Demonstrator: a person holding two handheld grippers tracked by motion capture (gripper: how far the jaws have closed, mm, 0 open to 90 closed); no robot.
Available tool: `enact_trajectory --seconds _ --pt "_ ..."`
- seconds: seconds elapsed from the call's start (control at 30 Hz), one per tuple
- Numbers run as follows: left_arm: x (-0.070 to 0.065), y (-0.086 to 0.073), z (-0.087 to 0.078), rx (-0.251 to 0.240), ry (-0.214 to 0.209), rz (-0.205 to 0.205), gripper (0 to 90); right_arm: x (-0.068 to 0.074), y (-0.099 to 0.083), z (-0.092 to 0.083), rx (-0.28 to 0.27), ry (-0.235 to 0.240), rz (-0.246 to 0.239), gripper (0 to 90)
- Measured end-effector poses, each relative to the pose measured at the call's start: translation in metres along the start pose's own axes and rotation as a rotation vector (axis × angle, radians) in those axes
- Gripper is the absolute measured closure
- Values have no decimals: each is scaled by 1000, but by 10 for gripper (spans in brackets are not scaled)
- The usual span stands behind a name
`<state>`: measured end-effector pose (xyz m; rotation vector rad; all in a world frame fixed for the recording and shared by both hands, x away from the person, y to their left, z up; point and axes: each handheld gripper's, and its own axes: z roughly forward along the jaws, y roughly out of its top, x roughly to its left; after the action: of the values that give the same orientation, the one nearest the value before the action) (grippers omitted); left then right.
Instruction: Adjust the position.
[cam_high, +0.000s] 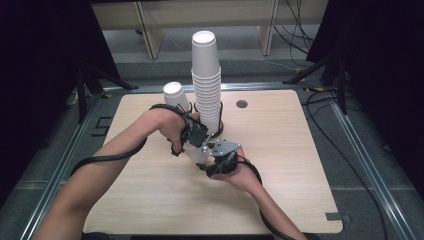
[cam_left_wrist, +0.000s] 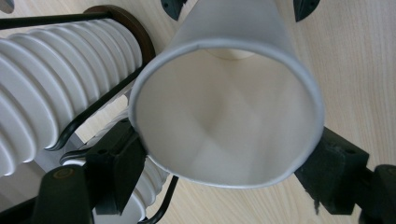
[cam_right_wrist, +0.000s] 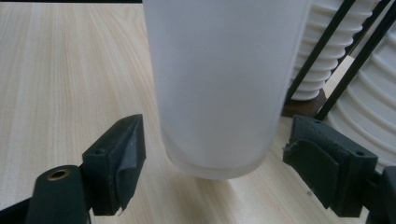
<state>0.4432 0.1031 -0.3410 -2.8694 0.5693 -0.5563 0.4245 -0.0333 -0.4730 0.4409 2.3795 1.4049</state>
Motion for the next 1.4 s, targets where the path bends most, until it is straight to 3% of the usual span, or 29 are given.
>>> enact_trajectory --seconds 0.27,0.47,0.9,1.03,1.27,1.4 --pt "0 2 1 4 -3 6 218 1 -1 5 -9 -8 -1 223" --pt "1 1 0 -21 -7 -8 217 1 -1 6 -33 -21 15 237" --pt "2 3 -1 -29 6 12 217 1 -2 9 -62 -19 35 273" --pt "2 2 -2 -34 9 13 215 1 -2 8 -56 -19 19 280" --pt "3 -1 -1 -84 -4 -36 147 -1 -1 5 -65 -19 14 282" --pt "4 -5 -1 -134 30 -76 99 -2 -2 2 -71 -35 20 281"
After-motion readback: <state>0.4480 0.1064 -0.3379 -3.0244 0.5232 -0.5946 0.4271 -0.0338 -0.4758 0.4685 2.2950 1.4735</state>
